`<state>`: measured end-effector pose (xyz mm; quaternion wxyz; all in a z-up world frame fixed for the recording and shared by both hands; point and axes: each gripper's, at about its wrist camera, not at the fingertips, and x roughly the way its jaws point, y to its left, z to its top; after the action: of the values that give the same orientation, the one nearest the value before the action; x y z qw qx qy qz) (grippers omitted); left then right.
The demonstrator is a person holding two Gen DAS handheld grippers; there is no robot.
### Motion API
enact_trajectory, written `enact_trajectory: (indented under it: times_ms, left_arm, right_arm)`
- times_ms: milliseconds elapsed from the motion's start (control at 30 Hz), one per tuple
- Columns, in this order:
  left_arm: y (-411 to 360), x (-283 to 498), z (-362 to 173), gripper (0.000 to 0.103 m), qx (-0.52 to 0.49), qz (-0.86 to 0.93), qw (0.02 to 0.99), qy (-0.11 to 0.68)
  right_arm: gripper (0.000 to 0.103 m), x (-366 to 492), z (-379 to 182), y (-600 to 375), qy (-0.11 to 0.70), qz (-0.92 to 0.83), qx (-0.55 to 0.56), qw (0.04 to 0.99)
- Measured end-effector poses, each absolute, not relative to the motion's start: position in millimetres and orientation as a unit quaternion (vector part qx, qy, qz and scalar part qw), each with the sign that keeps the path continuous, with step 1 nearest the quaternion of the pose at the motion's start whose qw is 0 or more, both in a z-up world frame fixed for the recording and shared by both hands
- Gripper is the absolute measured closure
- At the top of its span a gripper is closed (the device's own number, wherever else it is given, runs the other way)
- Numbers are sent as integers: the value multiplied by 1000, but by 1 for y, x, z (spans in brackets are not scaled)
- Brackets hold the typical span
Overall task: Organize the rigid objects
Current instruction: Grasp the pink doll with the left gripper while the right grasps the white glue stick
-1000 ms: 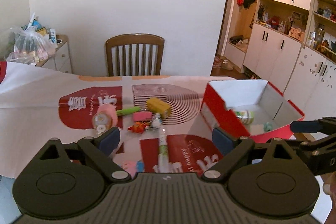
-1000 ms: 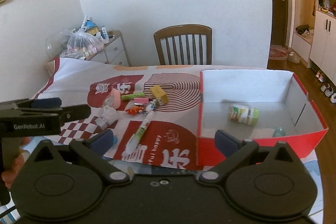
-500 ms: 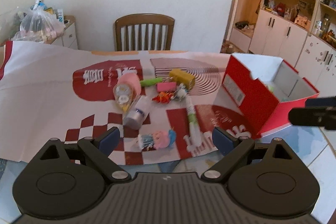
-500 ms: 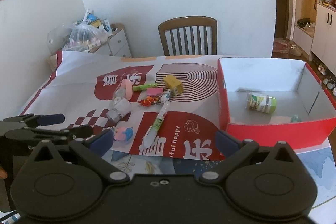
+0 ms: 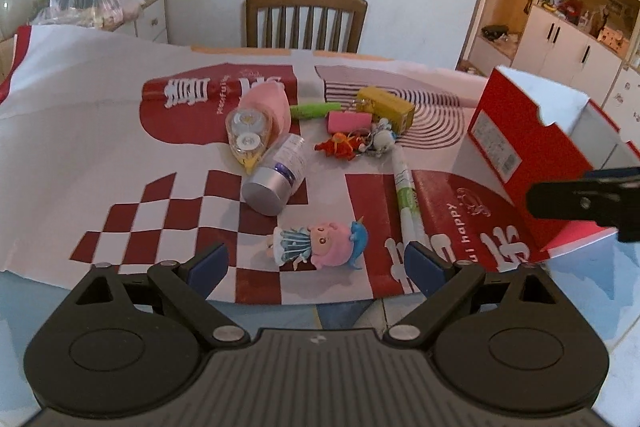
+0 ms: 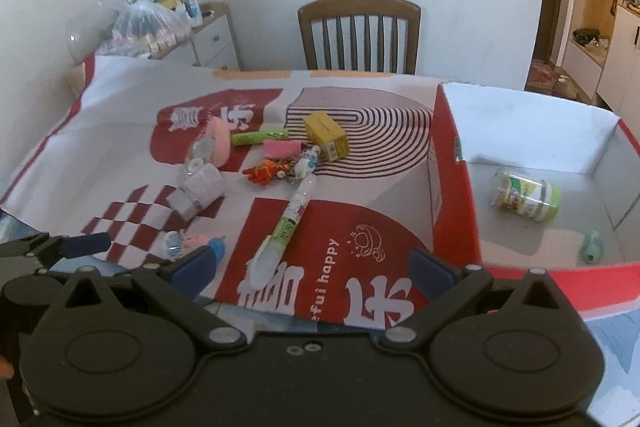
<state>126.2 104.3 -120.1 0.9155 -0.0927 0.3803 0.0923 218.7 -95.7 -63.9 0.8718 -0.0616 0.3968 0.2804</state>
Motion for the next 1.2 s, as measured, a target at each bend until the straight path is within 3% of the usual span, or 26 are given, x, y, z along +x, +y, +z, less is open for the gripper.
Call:
enact_trajectory:
  times_ms: [333,733,800,1033,1200]
  left_arm:
    - [106,164,-151,8,-100,110,906,397]
    - [105,178,-167,9,-100,117,903,402]
    - [104,178,-167,9,-100,118,903,400]
    - [103,178,-167,24,-97,123,904,397]
    - [103,177,-166,25,-97,126,904,397]
  right_arm:
    - [6,263,-100,-56,420,278,-84,860]
    - [30,291,-131,-19,445,272,-109,846]
    - [37,292,-134,-15,448,270,-114,845]
    - [50,287,-138,-7,440,255,-144,849]
    - [60,283,-138,-5,433,249,-157,852]
